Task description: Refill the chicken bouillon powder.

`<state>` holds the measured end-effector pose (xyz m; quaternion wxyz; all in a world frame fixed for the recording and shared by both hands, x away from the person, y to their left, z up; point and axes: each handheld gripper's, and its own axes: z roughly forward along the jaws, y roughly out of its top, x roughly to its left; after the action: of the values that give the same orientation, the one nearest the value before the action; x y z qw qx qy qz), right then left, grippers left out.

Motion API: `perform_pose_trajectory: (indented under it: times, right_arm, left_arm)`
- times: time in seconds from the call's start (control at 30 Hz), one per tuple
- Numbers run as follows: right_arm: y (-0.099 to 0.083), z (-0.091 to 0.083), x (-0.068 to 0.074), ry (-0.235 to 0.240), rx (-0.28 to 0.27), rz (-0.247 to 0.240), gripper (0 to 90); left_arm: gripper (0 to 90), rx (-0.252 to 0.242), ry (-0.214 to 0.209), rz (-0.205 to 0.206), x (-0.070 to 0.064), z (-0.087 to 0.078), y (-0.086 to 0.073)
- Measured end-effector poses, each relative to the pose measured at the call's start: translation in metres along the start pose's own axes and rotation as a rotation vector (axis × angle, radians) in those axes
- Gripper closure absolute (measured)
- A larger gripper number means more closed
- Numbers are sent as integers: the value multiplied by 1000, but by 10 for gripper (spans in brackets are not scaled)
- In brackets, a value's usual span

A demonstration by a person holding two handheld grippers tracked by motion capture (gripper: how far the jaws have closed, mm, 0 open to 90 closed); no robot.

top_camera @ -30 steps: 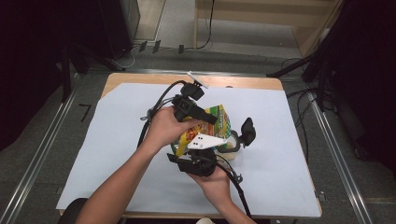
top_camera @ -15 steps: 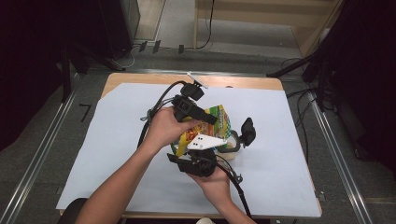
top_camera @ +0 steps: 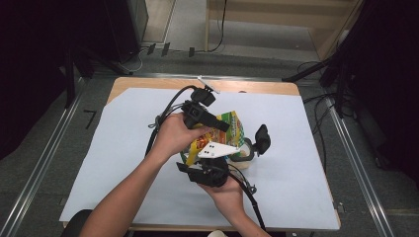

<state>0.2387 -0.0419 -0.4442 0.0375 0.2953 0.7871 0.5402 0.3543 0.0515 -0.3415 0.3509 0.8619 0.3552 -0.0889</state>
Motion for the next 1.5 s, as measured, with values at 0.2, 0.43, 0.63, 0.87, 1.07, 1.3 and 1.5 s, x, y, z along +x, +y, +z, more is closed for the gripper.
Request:
perform_pose_trajectory:
  times: [0.2,0.43,0.63,0.87,1.07,1.3,1.5]
  right_arm:
    - [0,1,-1,1,-2,-2,665]
    - [-1,1,0,-5,2,-1,670]
    - [0,0,2,-2,-1,-3,672]
    - [3,-2,2,4,-18,4,673]
    - [2,-2,1,3,-10,9,672]
    - [2,-2,-1,10,-9,21,672]
    - [2,-2,-3,11,-12,29,673]
  left_arm:
    - [751,0,8,7,-1,0,0]
    - [778,1,24,21,-2,-1,-1]
    - [777,-12,27,18,-2,-4,0]
    - [743,-27,7,18,-4,-5,1]
    - [745,-20,2,9,-2,-4,1]
    - [706,-19,-7,3,-1,-3,1]
    - [686,-23,-7,7,-1,-2,1]
